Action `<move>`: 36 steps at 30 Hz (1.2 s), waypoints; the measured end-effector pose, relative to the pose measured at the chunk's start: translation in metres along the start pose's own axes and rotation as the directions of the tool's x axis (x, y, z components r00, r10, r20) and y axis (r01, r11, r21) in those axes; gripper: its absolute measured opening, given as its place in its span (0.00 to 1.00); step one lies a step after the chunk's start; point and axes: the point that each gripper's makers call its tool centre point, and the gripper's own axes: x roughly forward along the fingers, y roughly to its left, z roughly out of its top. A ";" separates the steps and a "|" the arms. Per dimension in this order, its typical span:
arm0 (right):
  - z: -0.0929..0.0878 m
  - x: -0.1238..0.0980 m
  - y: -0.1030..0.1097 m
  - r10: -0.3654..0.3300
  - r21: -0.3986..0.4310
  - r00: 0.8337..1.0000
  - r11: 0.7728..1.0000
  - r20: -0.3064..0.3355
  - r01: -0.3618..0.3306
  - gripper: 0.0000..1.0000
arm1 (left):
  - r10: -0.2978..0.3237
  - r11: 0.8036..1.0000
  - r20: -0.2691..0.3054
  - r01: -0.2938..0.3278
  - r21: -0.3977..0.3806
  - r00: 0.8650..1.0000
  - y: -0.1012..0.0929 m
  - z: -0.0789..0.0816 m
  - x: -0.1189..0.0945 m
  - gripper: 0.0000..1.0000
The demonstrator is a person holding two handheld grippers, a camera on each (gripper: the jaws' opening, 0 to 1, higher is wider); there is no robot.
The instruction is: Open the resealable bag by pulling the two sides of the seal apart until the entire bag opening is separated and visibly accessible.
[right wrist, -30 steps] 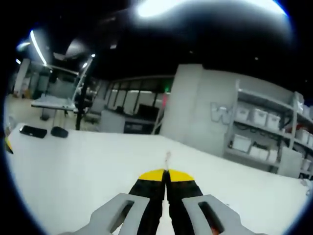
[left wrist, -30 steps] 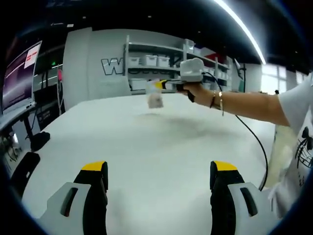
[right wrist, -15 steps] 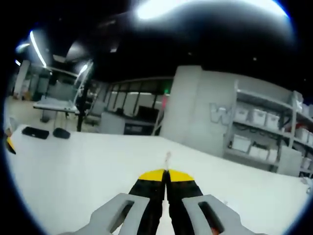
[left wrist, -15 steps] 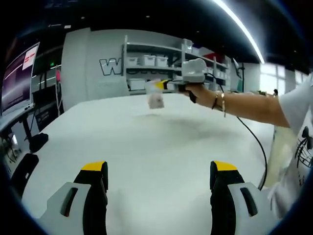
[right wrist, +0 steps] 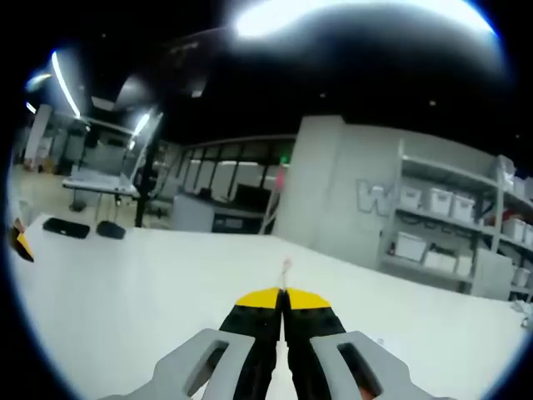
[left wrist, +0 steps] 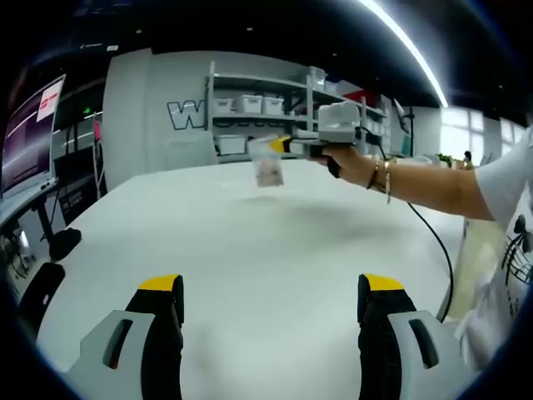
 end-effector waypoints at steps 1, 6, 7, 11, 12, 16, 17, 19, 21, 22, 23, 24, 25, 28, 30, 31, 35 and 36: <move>0.000 -0.001 0.000 0.000 0.000 1.000 1.000 0.001 0.000 0.00 | 0.000 1.000 0.001 0.000 0.000 1.000 0.000 0.000 0.000 0.85; -0.005 -0.007 0.004 0.002 -0.010 1.000 1.000 -0.002 -0.002 0.00 | -0.003 1.000 0.004 0.003 0.000 1.000 -0.001 -0.001 -0.001 0.85; -0.005 -0.007 0.004 0.003 -0.009 1.000 1.000 -0.001 -0.003 0.00 | -0.003 1.000 0.004 0.003 0.000 1.000 -0.001 -0.001 -0.001 0.85; -0.002 -0.010 0.007 0.007 -0.006 1.000 1.000 0.007 -0.007 0.00 | -0.005 1.000 0.007 0.005 0.000 1.000 0.000 -0.001 -0.002 0.85; -0.001 -0.012 0.009 0.010 -0.009 1.000 1.000 0.009 -0.010 0.00 | -0.005 1.000 0.007 0.005 0.000 1.000 0.000 -0.001 -0.002 0.85; 0.001 -0.013 0.011 0.018 -0.008 1.000 1.000 0.018 -0.018 0.00 | -0.005 1.000 0.010 0.005 0.000 1.000 0.002 0.001 -0.002 0.85; 0.001 -0.013 0.011 0.019 -0.007 1.000 1.000 0.020 -0.019 0.00 | -0.006 1.000 0.010 0.005 0.001 1.000 0.002 0.001 -0.001 0.85; 0.001 -0.015 0.011 0.019 -0.002 1.000 1.000 0.022 -0.019 0.00 | -0.008 1.000 0.008 0.008 0.002 1.000 0.002 0.001 -0.001 0.85; 0.001 -0.017 0.012 0.019 0.003 1.000 1.000 0.024 -0.019 0.00 | -0.008 1.000 0.009 0.008 0.003 1.000 0.003 0.001 -0.001 0.85; 0.001 -0.019 0.012 0.020 0.006 0.999 1.000 0.025 -0.020 0.00 | -0.008 1.000 0.010 0.008 0.003 1.000 0.003 0.002 -0.001 0.85; 0.002 -0.020 0.013 0.022 0.009 0.999 1.000 0.026 -0.023 0.00 | -0.008 1.000 0.011 0.008 0.002 1.000 0.003 0.002 -0.002 0.85; 0.003 -0.022 0.014 0.025 0.011 0.999 1.000 0.030 -0.026 0.00 | -0.008 1.000 0.011 0.008 0.002 1.000 0.003 0.002 -0.002 0.85; 0.004 -0.024 0.016 0.028 0.011 0.999 1.000 0.033 -0.028 0.00 | -0.008 1.000 0.012 0.008 0.002 1.000 0.004 0.002 -0.002 0.85; 0.006 -0.027 0.018 0.034 0.017 0.999 0.999 0.040 -0.035 0.00 | -0.010 1.000 0.013 0.009 0.003 1.000 0.003 0.003 -0.002 0.85; 0.006 -0.030 0.017 0.034 0.033 0.998 0.999 0.044 -0.035 0.00 | -0.011 1.000 0.013 0.011 0.002 1.000 0.003 0.003 -0.001 0.85; 0.006 -0.031 0.017 0.034 0.035 0.998 0.999 0.044 -0.035 0.00 | -0.012 1.000 0.012 0.012 0.002 1.000 0.003 0.002 -0.001 0.85; 0.007 -0.036 0.020 0.043 0.041 0.998 0.998 0.051 -0.045 0.00 | -0.013 1.000 0.009 0.013 0.001 1.000 0.004 0.001 -0.001 0.85; 0.007 -0.037 0.021 0.045 0.040 0.998 0.998 0.053 -0.047 0.00 | -0.013 1.000 0.008 0.013 0.000 1.000 0.004 0.001 -0.001 0.85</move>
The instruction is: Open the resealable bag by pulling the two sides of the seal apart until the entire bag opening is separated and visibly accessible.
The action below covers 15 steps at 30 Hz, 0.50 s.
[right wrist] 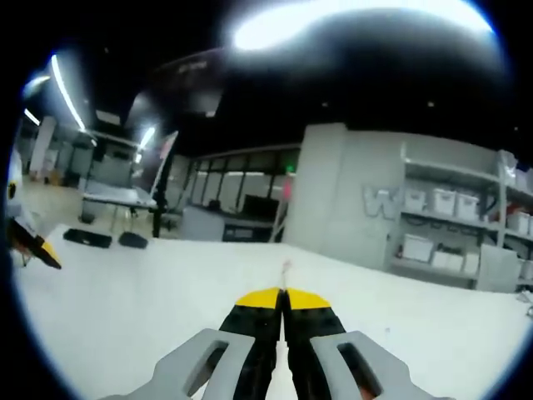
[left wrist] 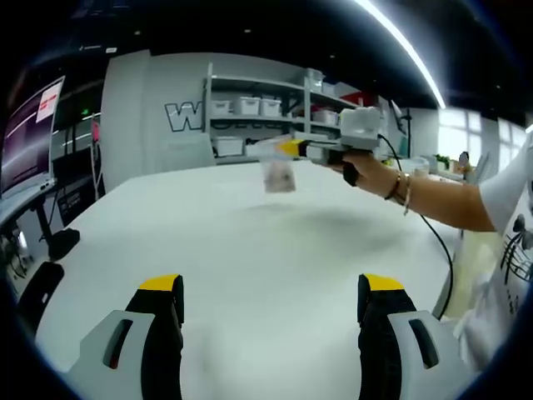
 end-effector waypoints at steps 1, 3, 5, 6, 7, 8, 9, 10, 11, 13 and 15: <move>0.000 -0.001 0.001 0.002 0.001 1.000 1.000 0.002 -0.002 0.00 | 0.000 1.000 0.000 0.000 -0.001 1.000 0.000 0.000 0.000 0.85; 0.000 -0.003 0.002 0.006 0.006 1.000 1.000 0.006 -0.006 0.00 | -0.001 1.000 0.001 0.001 -0.002 1.000 0.000 0.000 0.000 0.85; -0.001 -0.005 0.003 0.007 0.013 1.000 1.000 0.004 -0.007 0.00 | 0.000 1.000 0.001 0.000 -0.001 1.000 0.001 0.000 0.000 0.85; -0.002 -0.006 0.003 0.007 0.016 1.000 1.000 0.004 -0.007 0.00 | -0.001 1.000 0.001 0.001 -0.001 1.000 0.001 0.000 0.001 0.85; -0.003 -0.007 0.003 0.007 0.019 1.000 1.000 0.005 -0.007 0.00 | -0.002 1.000 0.001 0.002 -0.001 1.000 0.000 0.000 0.001 0.85; -0.004 -0.009 0.003 0.008 0.024 1.000 1.000 0.006 -0.008 0.00 | -0.002 1.000 0.000 0.002 -0.002 1.000 0.000 0.000 0.001 0.85; -0.004 -0.010 0.003 0.008 0.028 1.000 1.000 0.007 -0.008 0.00 | -0.003 1.000 0.000 0.003 -0.001 1.000 0.000 0.000 0.001 0.85; -0.004 -0.011 0.003 0.009 0.029 1.000 1.000 0.007 -0.009 0.00 | -0.004 1.000 -0.001 0.004 0.000 1.000 0.000 0.000 0.001 0.85; -0.004 -0.012 0.003 0.010 0.033 1.000 0.999 0.009 -0.010 0.00 | -0.004 1.000 -0.002 0.004 0.000 1.000 -0.001 0.000 0.001 0.85; -0.003 -0.016 0.004 0.014 0.037 1.000 0.999 0.014 -0.014 0.00 | -0.005 1.000 -0.003 0.005 -0.001 1.000 -0.001 -0.001 0.001 0.85; -0.001 -0.019 0.005 0.018 0.038 1.000 0.999 0.021 -0.019 0.00 | -0.005 1.000 -0.006 0.005 -0.001 1.000 -0.001 -0.001 0.001 0.85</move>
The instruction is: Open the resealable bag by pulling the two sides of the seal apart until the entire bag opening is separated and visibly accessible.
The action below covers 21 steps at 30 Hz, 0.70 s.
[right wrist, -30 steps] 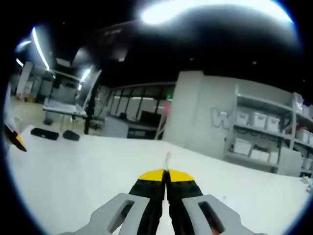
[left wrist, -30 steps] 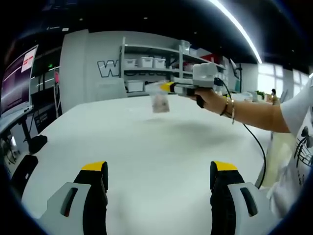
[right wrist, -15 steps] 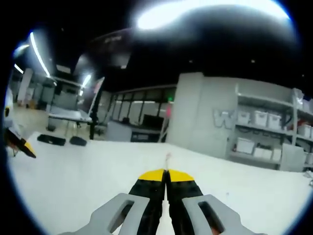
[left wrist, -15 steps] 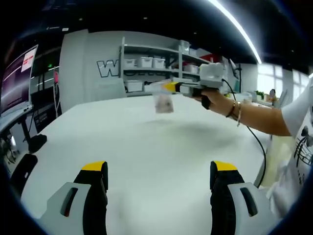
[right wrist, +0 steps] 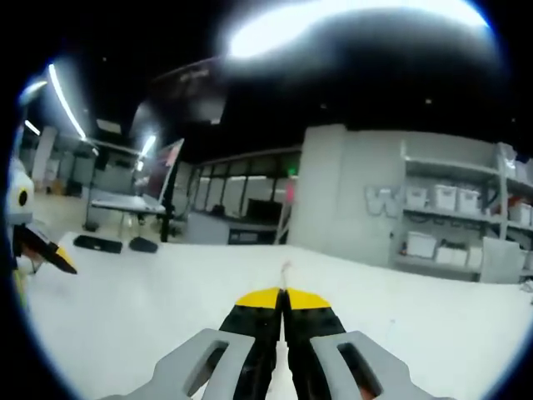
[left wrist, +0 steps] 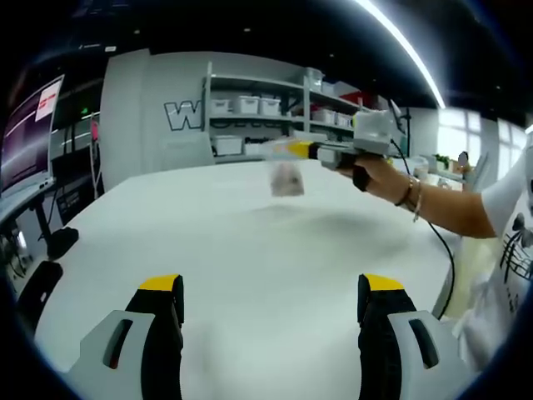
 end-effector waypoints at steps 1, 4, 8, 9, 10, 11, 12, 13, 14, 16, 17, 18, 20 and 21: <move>0.001 -0.001 0.000 0.002 0.002 1.000 1.000 0.003 -0.002 0.00 | 0.000 1.000 0.000 0.000 0.000 1.000 0.000 0.000 0.000 0.85; 0.004 -0.007 -0.001 0.003 0.009 1.000 1.000 0.011 -0.003 0.00 | -0.001 1.000 0.001 0.001 0.002 1.000 -0.001 0.001 0.000 0.85; 0.005 -0.014 0.005 0.015 0.014 1.000 1.000 0.013 -0.015 0.00 | -0.003 1.000 0.002 0.003 0.004 1.000 -0.002 0.002 -0.001 0.85; 0.006 -0.016 0.007 0.018 0.013 1.000 1.000 0.015 -0.018 0.00 | -0.005 1.000 0.002 0.005 0.004 1.000 -0.003 0.001 -0.001 0.85; 0.007 -0.017 0.008 0.021 0.013 1.000 1.000 0.017 -0.021 0.00 | -0.006 1.000 0.001 0.006 0.003 1.000 -0.003 0.001 -0.001 0.85; 0.008 -0.018 0.008 0.022 0.013 1.000 1.000 0.022 -0.022 0.00 | -0.008 1.000 -0.001 0.008 0.003 1.000 -0.003 0.001 0.000 0.85; 0.009 -0.022 0.010 0.025 0.015 0.999 1.000 0.026 -0.025 0.00 | -0.009 1.000 -0.003 0.009 0.003 1.000 -0.004 0.000 0.000 0.85; 0.010 -0.025 0.012 0.025 0.016 0.999 1.000 0.028 -0.025 0.00 | -0.010 1.000 -0.005 0.010 0.003 1.000 -0.004 0.000 0.000 0.85; 0.011 -0.026 0.012 0.025 0.016 0.999 1.000 0.031 -0.025 0.00 | -0.010 1.000 -0.005 0.010 0.003 1.000 -0.004 0.000 0.000 0.85; 0.011 -0.028 0.011 0.025 0.019 0.999 0.999 0.035 -0.026 0.00 | -0.011 1.000 -0.005 0.011 0.003 1.000 -0.004 0.000 0.000 0.85; 0.011 -0.030 0.012 0.026 0.021 0.999 0.999 0.037 -0.027 0.00 | -0.010 1.000 -0.004 0.010 0.003 1.000 -0.004 0.000 0.000 0.85; 0.011 -0.033 0.014 0.027 0.022 0.999 0.999 0.037 -0.028 0.00 | -0.010 1.000 -0.004 0.010 0.003 1.000 -0.004 0.000 0.000 0.85; 0.010 -0.037 0.016 0.030 0.025 0.999 0.999 0.038 -0.031 0.00 | -0.009 1.000 -0.005 0.009 0.003 1.000 -0.004 0.000 -0.001 0.85; 0.010 -0.038 0.016 0.032 0.024 0.999 0.999 0.038 -0.033 0.00 | -0.009 1.000 -0.006 0.009 0.003 1.000 -0.005 -0.001 0.000 0.85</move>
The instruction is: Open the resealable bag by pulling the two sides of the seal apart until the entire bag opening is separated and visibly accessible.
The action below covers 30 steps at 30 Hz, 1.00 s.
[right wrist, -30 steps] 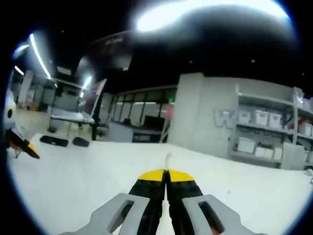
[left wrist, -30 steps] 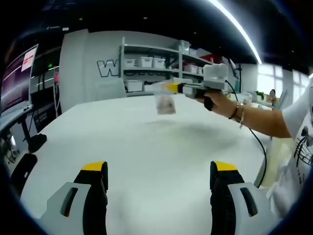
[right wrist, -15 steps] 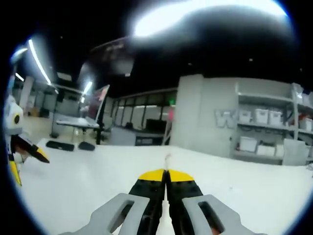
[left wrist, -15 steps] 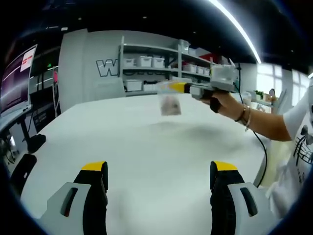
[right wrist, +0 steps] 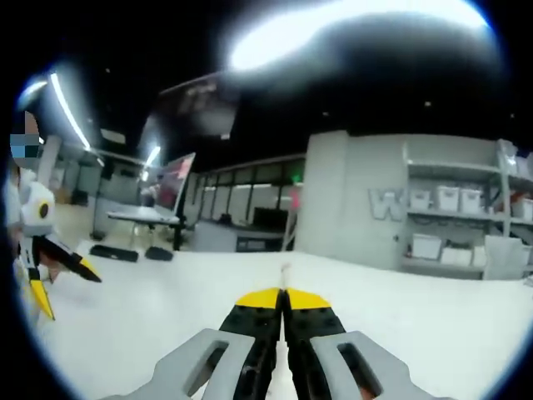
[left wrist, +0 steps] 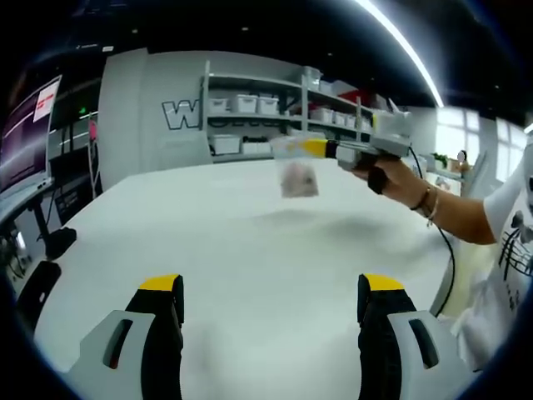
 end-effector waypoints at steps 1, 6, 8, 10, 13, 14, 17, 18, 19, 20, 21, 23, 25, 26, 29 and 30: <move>0.000 -0.001 0.000 0.001 0.001 1.000 1.000 0.000 -0.001 0.00 | 0.000 1.000 -0.001 0.000 0.000 1.000 0.000 0.000 0.000 0.85; -0.001 -0.012 0.007 0.009 0.002 1.000 1.000 0.004 -0.009 0.00 | -0.004 1.000 -0.005 0.004 0.000 1.000 -0.003 -0.002 0.001 0.85; -0.001 -0.014 0.008 0.013 0.004 1.000 1.000 0.006 -0.013 0.00 | -0.007 1.000 -0.005 0.007 0.001 1.000 -0.004 -0.002 0.002 0.85; -0.001 -0.020 0.012 0.018 0.005 1.000 1.000 0.008 -0.018 0.00 | -0.010 1.000 -0.006 0.010 0.001 1.000 -0.005 -0.002 0.002 0.85; -0.001 -0.025 0.014 0.021 0.009 1.000 1.000 0.013 -0.021 0.00 | -0.011 1.000 -0.007 0.011 0.001 1.000 -0.006 -0.003 0.002 0.85; -0.001 -0.027 0.015 0.021 0.013 1.000 1.000 0.014 -0.021 0.00 | -0.011 1.000 -0.007 0.011 0.000 1.000 -0.005 -0.003 0.003 0.85; -0.001 -0.033 0.017 0.023 0.020 1.000 1.000 0.016 -0.023 0.00 | -0.012 1.000 -0.011 0.012 -0.002 1.000 -0.006 -0.005 0.003 0.85; -0.001 -0.035 0.018 0.024 0.018 1.000 1.000 0.015 -0.024 0.00 | -0.013 1.000 -0.012 0.013 -0.002 1.000 -0.006 -0.006 0.003 0.84; -0.001 -0.036 0.019 0.025 0.017 1.000 1.000 0.014 -0.025 0.00 | -0.014 1.000 -0.013 0.014 -0.003 1.000 -0.006 -0.006 0.004 0.84; -0.001 -0.037 0.019 0.026 0.017 1.000 1.000 0.014 -0.026 0.00 | -0.015 1.000 -0.013 0.015 -0.003 1.000 -0.007 -0.007 0.004 0.84; 0.000 -0.039 0.020 0.027 0.018 1.000 0.999 0.016 -0.027 0.00 | -0.016 1.000 -0.013 0.016 -0.004 1.000 -0.007 -0.007 0.004 0.84; 0.001 -0.043 0.021 0.026 0.020 0.999 0.999 0.021 -0.027 0.00 | -0.020 1.000 -0.013 0.020 -0.004 1.000 -0.008 -0.007 0.005 0.84; 0.003 -0.047 0.023 0.025 0.022 0.999 0.999 0.026 -0.026 0.00 | -0.022 1.000 -0.014 0.022 -0.003 1.000 -0.009 -0.007 0.005 0.84; 0.003 -0.049 0.024 0.026 0.020 0.999 0.999 0.028 -0.027 0.00 | -0.023 1.000 -0.014 0.023 -0.003 1.000 -0.009 -0.007 0.005 0.84; 0.003 -0.054 0.027 0.030 0.018 0.999 0.999 0.028 -0.031 0.00 | -0.024 1.000 -0.013 0.024 -0.003 1.000 -0.009 -0.007 0.005 0.84; 0.003 -0.056 0.028 0.031 0.018 0.999 0.999 0.028 -0.032 0.00 | -0.024 1.000 -0.013 0.024 -0.003 1.000 -0.009 -0.007 0.005 0.84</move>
